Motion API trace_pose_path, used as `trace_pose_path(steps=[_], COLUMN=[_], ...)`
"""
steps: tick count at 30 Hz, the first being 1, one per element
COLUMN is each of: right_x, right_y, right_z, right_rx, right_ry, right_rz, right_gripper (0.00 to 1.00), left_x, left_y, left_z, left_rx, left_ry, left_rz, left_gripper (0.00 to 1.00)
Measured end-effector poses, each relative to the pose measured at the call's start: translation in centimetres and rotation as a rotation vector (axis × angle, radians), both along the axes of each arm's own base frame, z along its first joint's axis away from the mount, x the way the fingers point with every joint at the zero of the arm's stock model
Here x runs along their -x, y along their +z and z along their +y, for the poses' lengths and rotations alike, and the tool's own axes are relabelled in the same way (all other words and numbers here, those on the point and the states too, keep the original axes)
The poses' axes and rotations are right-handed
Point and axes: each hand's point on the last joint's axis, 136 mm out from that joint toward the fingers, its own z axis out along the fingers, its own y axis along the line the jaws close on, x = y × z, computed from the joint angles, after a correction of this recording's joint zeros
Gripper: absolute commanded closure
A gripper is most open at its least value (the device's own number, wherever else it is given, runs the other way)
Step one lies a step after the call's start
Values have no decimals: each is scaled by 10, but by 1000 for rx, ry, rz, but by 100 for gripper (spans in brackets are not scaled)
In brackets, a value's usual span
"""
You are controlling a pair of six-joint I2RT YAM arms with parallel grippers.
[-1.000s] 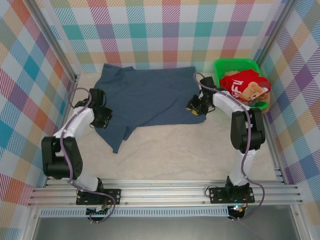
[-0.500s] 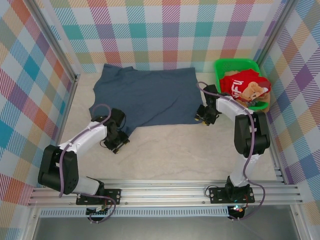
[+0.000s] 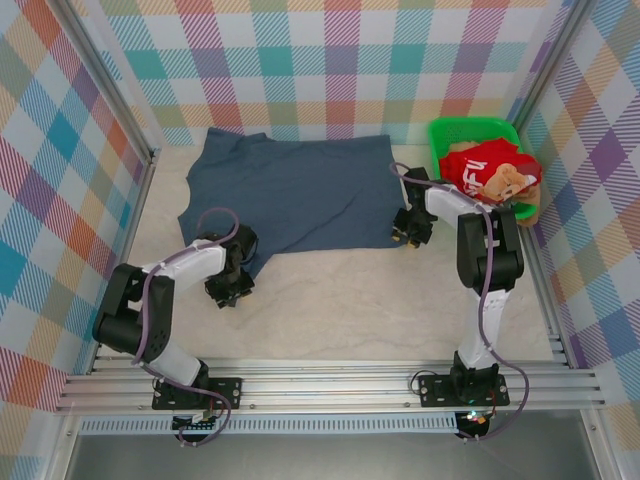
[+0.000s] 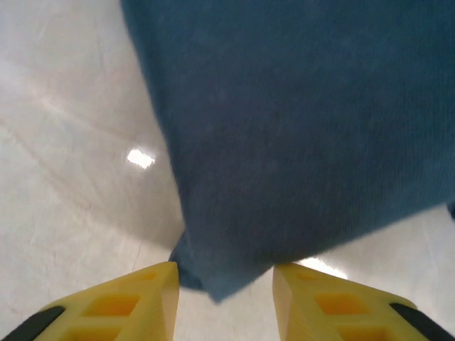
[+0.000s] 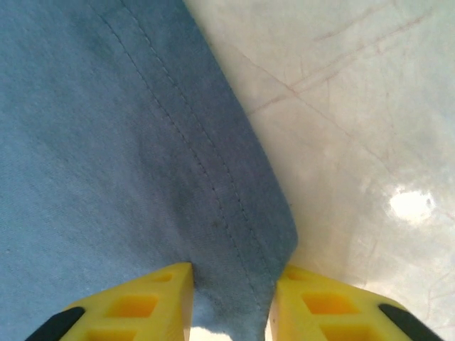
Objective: Fold and stack the t-shirts
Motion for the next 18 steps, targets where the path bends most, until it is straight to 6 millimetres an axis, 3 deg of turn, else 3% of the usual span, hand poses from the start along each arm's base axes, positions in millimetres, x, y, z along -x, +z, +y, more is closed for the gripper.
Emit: trace_pose_path(steps=[2, 3, 6, 9, 13, 15, 18], right_x=[-1, -1, -3, -5, -9, -13, -17], right_y=[0, -1, 0, 5, 38, 65, 104], right_z=[0, 0, -1, -2, -4, -6, -9], right_rx=[3, 4, 11, 17, 17, 19, 26], right_ry=[6, 5, 15, 26, 32, 32, 31], right_rz=[0, -1, -14, -38, -120, -185, -275], right_gripper=[91, 95, 100, 100, 100, 100, 100], left_x=[-6, -10, -21, -27, -46, -56, -58], left_y=[-5, -3, 1, 18, 77, 114, 149], left_z=[2, 3, 4, 4, -3, -7, -9], left_rx=[-19, -27, -34, -22, 38, 82, 133], left_ry=[-20, -28, -32, -30, -16, 0, 28], left_rz=[-2, -12, -59, -120, -297, -398, -478], left_gripper=[97, 100, 100, 100, 100, 100, 100])
